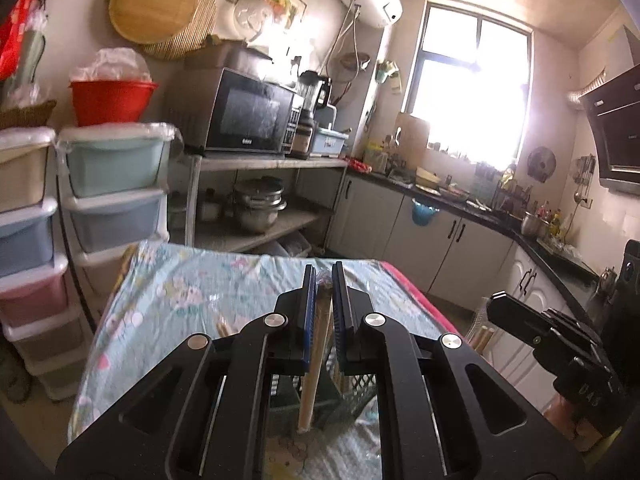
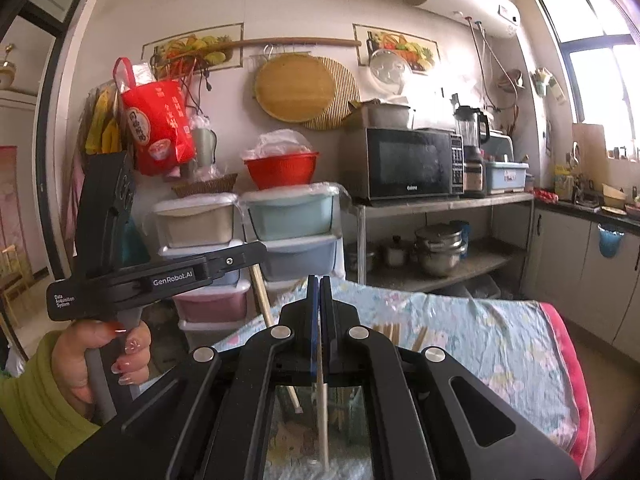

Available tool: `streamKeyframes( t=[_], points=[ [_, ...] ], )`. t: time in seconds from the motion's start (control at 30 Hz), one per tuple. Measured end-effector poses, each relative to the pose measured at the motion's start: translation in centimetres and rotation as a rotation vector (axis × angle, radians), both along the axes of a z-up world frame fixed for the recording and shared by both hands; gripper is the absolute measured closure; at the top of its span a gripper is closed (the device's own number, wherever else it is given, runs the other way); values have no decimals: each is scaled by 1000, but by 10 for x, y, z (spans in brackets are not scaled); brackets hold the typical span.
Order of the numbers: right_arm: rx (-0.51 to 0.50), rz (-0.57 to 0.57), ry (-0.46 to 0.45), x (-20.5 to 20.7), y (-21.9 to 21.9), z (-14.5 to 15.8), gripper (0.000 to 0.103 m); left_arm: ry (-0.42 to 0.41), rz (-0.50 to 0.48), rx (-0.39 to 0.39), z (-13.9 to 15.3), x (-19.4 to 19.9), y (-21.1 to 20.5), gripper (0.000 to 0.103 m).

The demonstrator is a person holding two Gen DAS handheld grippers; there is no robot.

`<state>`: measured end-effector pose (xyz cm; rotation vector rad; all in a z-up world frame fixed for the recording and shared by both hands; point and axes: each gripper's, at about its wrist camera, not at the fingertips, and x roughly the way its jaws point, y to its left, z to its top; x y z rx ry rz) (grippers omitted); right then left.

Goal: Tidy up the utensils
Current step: 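Lift the held chopsticks with both grippers and lower them into the holder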

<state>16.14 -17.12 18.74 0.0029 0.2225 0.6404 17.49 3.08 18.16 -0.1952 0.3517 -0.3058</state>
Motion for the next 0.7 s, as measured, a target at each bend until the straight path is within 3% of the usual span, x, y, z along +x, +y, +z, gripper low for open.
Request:
streamKeyframes(
  t=[0.27,0.7],
  points=[
    [19,-31,-55,12,2,23,102,-37,24,-12,19,11,0,98],
    [33,-90,-113,42,1,47,102,-31,87,24,5,37,5,98]
  ],
)
